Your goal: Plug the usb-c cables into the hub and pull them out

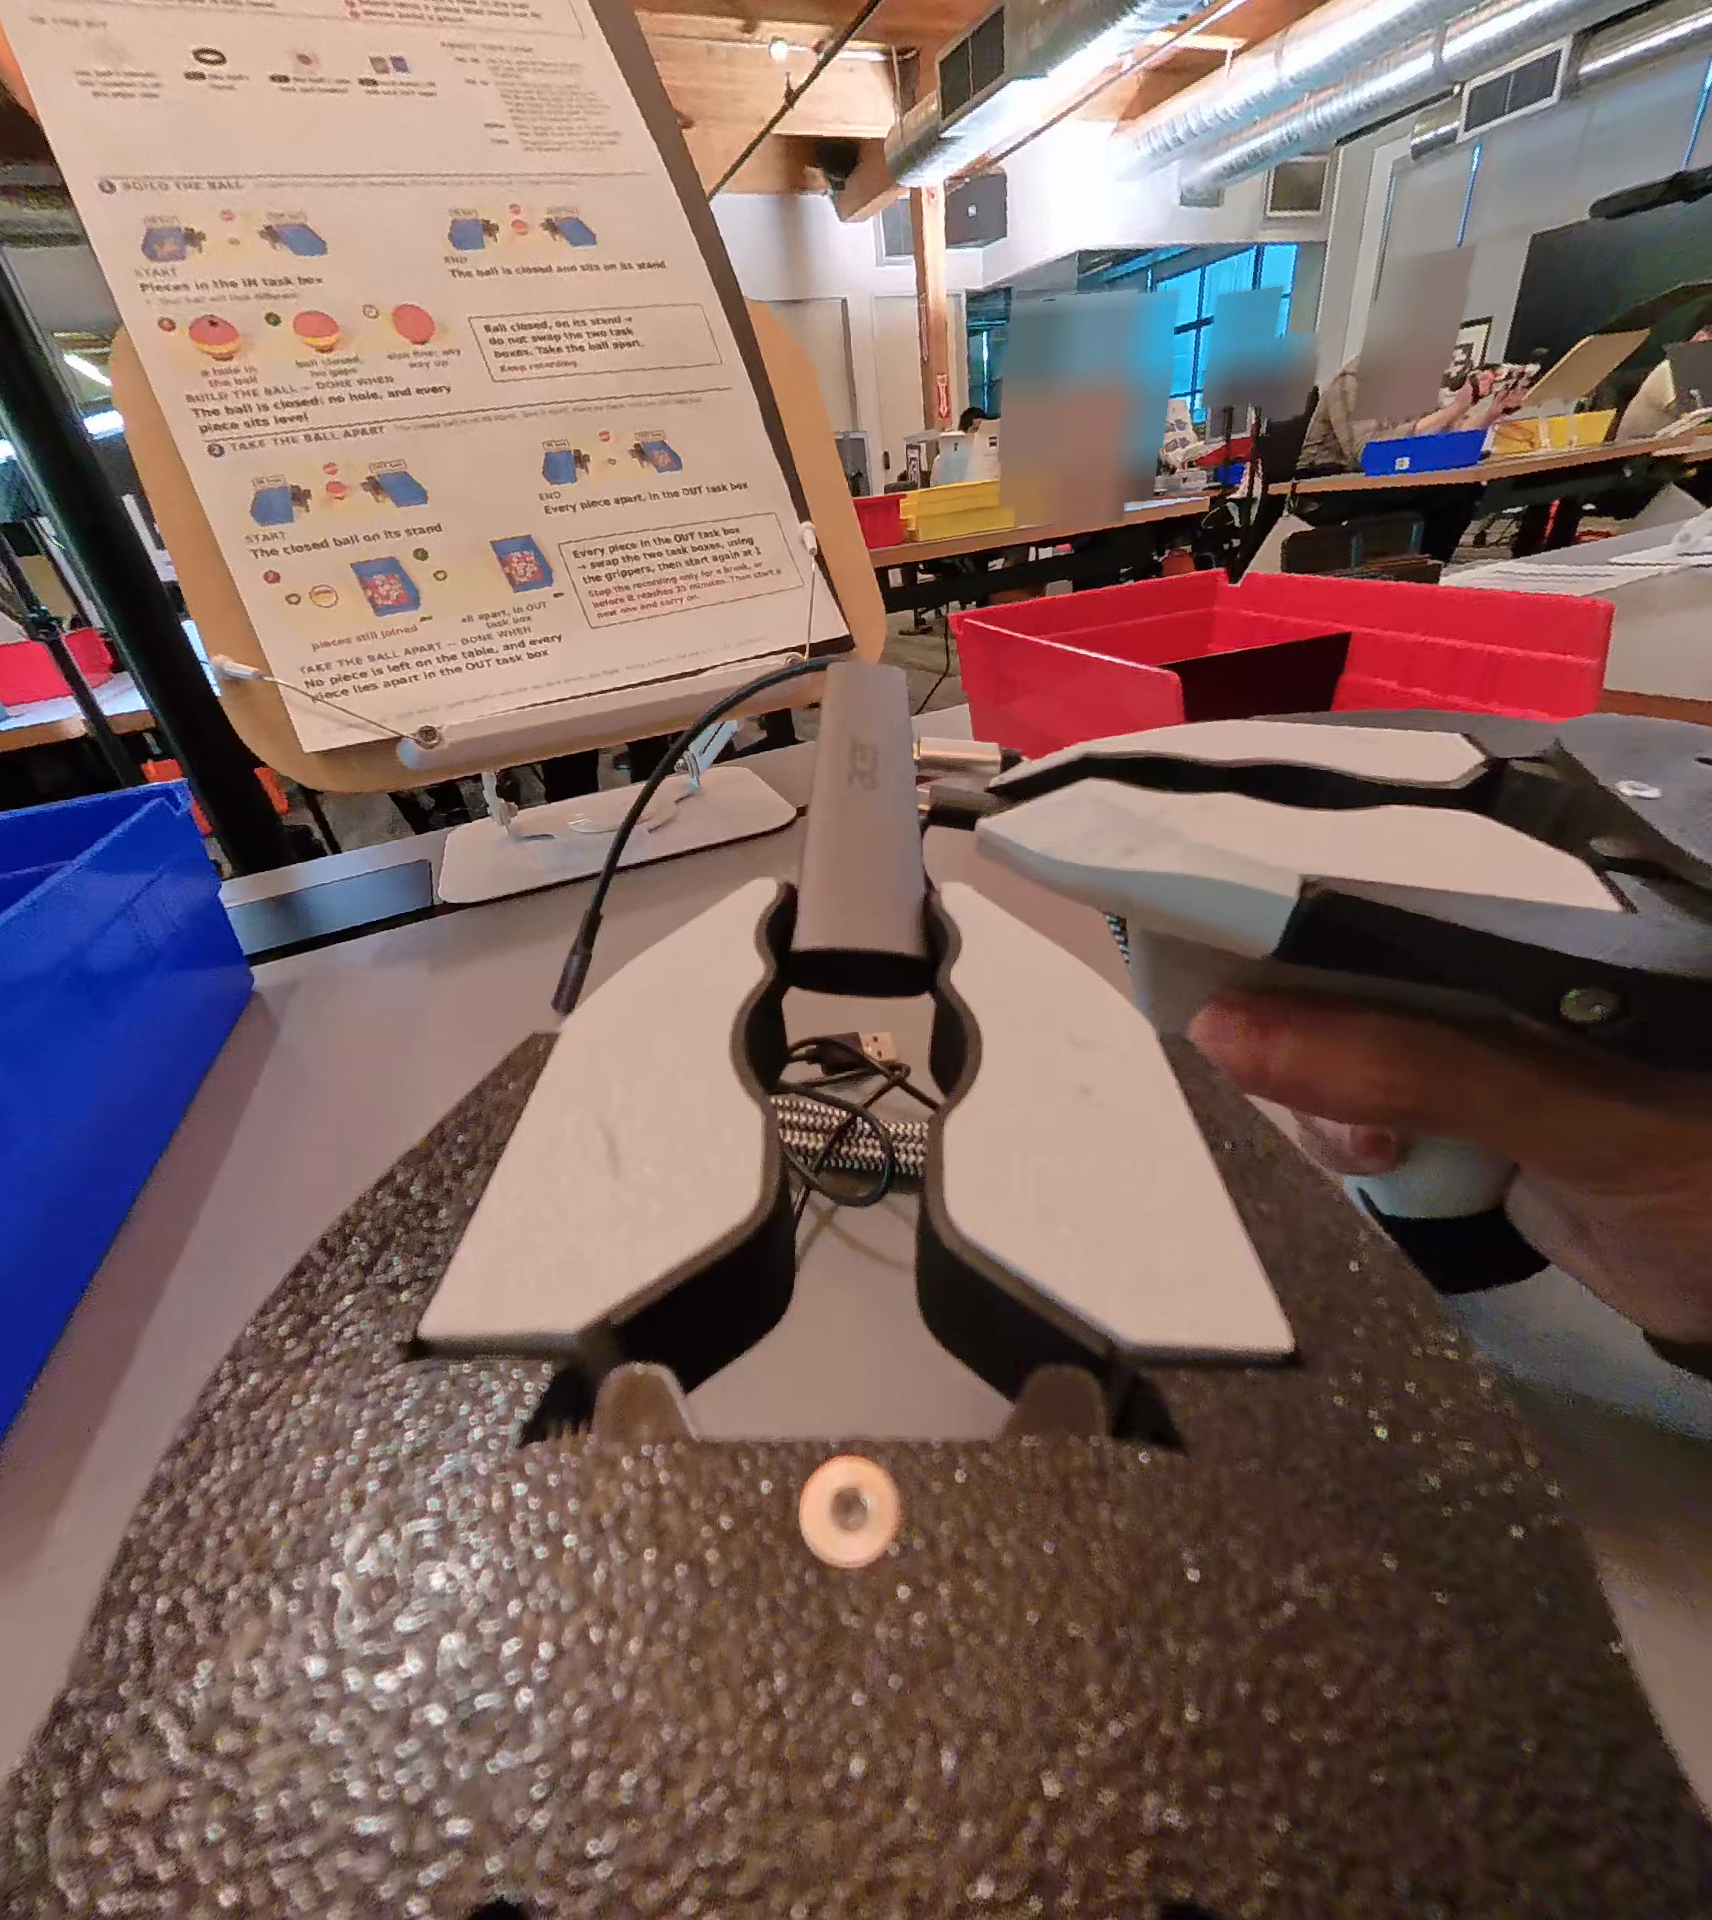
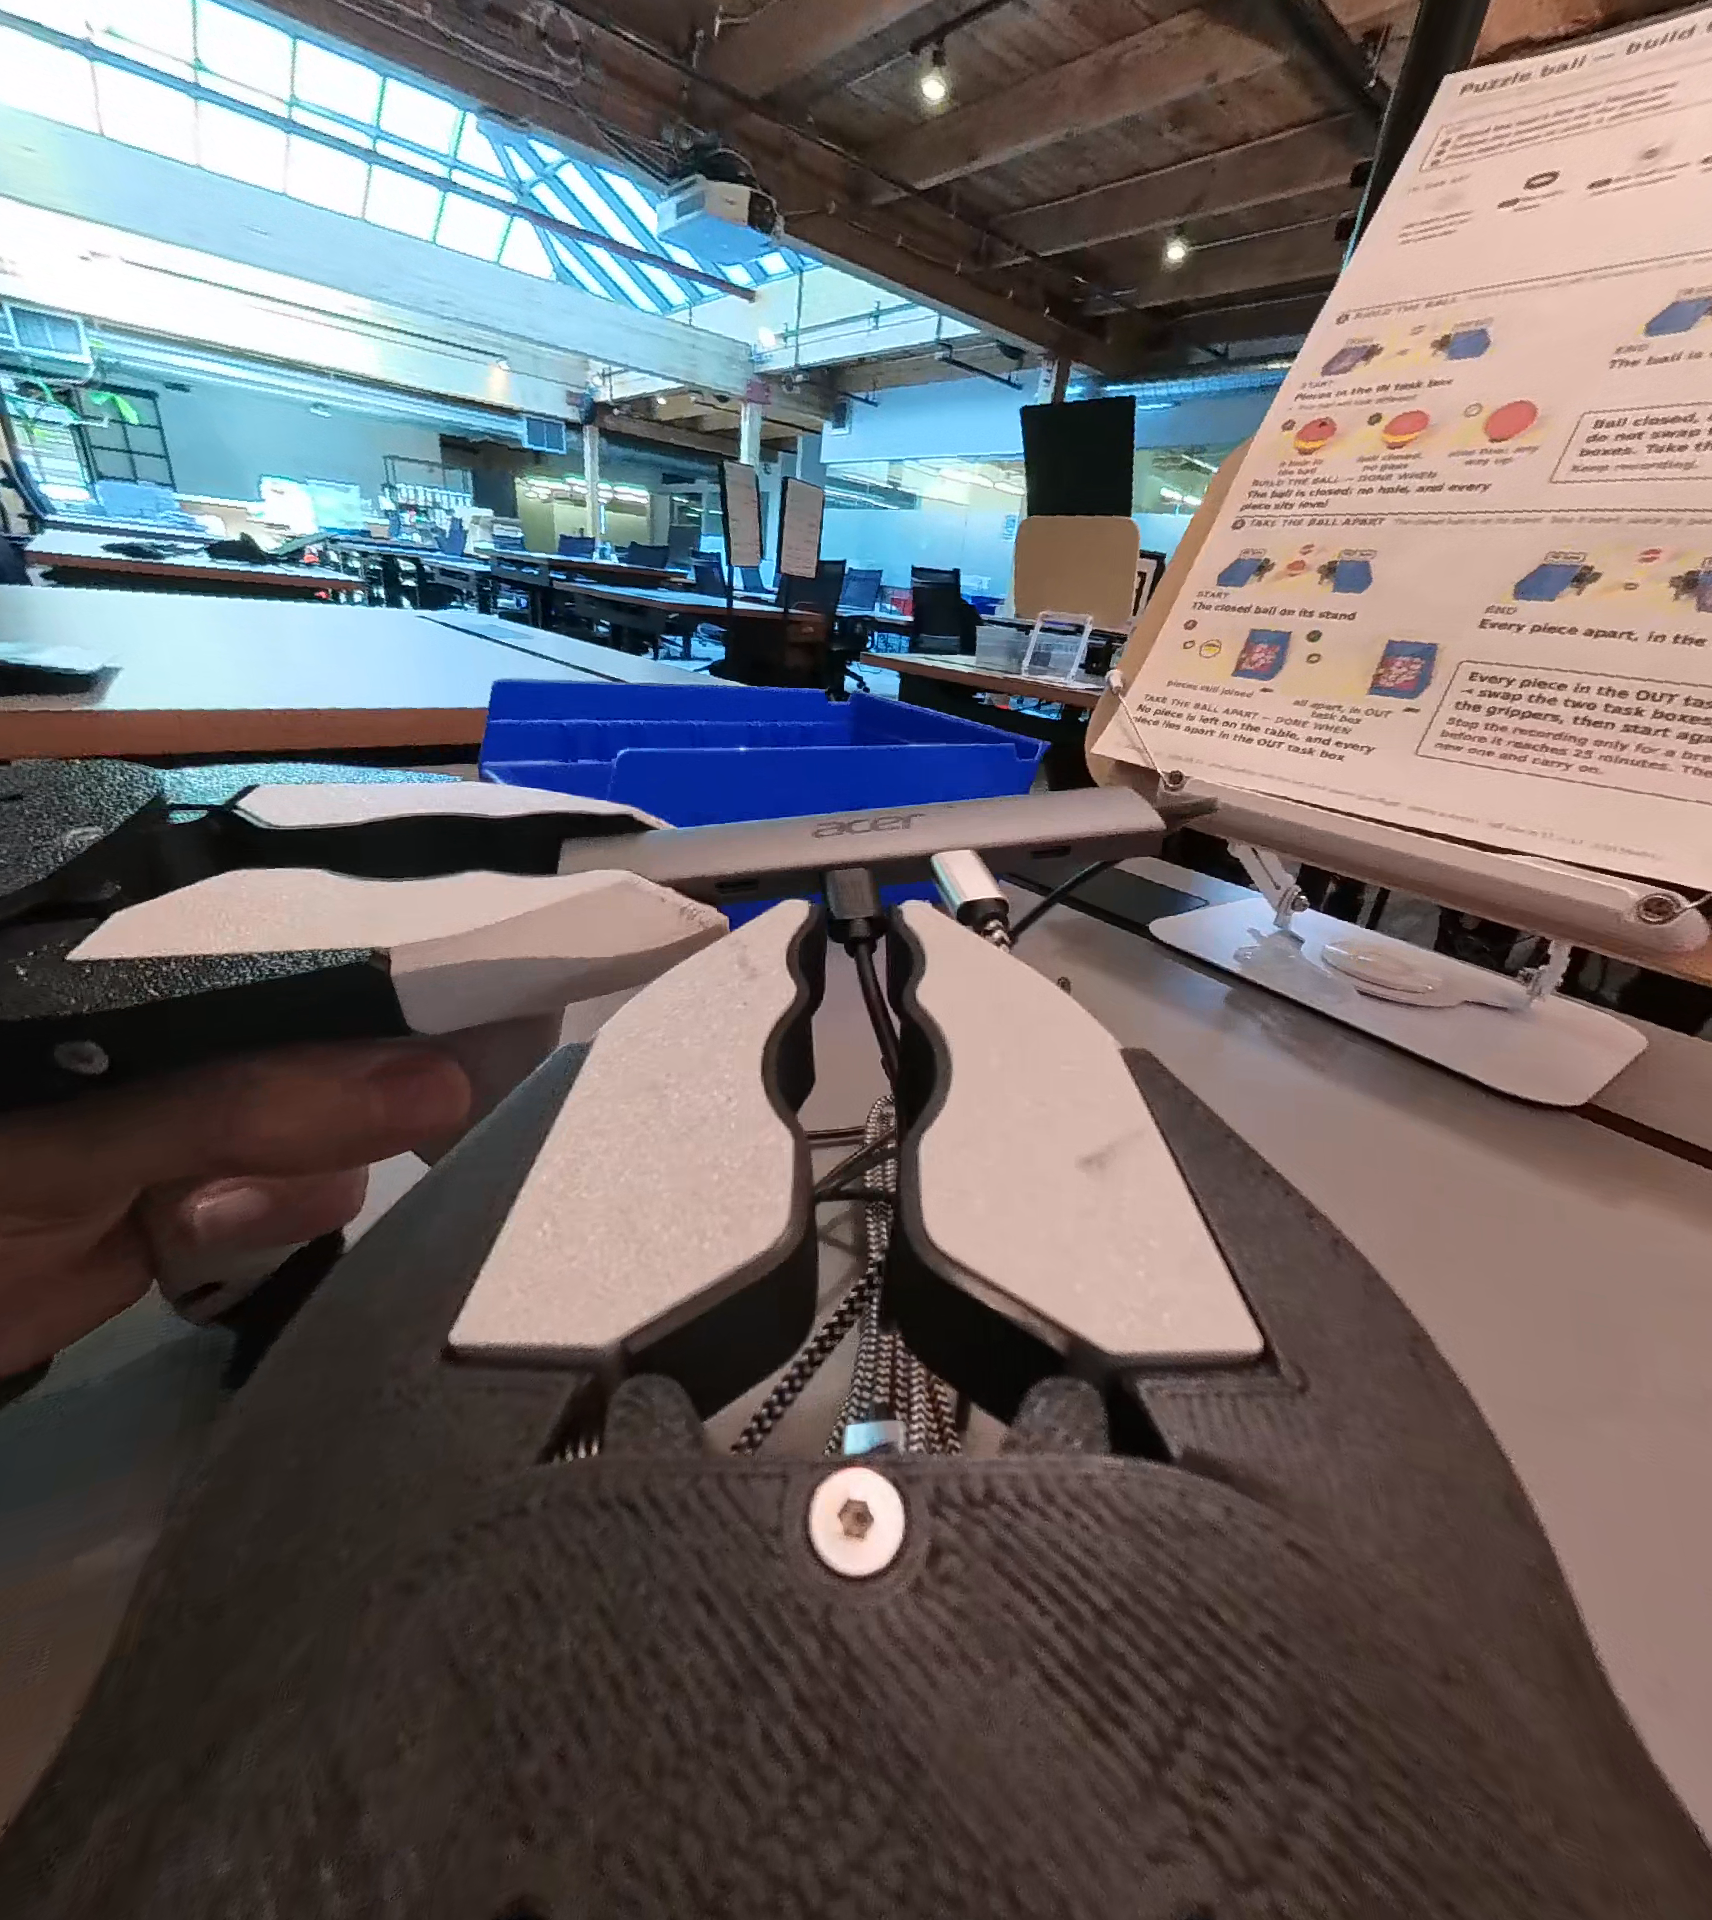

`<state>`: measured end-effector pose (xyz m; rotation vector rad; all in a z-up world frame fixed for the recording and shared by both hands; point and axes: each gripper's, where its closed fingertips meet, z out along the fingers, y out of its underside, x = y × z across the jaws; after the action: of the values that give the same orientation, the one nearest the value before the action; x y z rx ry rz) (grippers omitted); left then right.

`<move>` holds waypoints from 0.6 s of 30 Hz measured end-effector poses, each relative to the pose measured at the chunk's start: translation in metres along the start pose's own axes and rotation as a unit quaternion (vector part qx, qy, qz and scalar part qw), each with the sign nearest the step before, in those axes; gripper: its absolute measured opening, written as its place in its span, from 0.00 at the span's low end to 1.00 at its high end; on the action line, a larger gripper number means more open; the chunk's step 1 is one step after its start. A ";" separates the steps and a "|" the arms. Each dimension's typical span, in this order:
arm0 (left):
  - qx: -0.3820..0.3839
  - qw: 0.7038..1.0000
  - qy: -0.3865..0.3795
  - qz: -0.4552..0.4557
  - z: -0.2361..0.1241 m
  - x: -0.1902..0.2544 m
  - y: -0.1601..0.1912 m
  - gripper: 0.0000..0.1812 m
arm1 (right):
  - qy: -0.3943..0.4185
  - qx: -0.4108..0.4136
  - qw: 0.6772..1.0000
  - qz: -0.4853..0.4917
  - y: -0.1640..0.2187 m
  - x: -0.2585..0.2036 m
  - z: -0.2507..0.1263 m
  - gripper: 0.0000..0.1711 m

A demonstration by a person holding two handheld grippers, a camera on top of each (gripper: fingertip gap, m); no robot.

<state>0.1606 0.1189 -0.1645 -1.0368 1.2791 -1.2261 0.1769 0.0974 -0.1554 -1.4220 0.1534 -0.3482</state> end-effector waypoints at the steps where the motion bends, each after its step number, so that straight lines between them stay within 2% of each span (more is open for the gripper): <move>1: -0.003 1.000 0.003 -0.003 0.000 0.001 0.001 0.13 | -0.001 0.000 1.000 -0.002 0.001 0.000 -0.001 0.06; 18: -0.023 0.999 0.007 -0.023 0.002 -0.002 0.009 0.12 | 0.007 -0.016 1.000 -0.021 0.007 0.001 0.002 0.06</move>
<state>0.1630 0.1213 -0.1734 -1.0979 1.3061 -1.2444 0.1791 0.1000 -0.1614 -1.4565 0.1413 -0.3922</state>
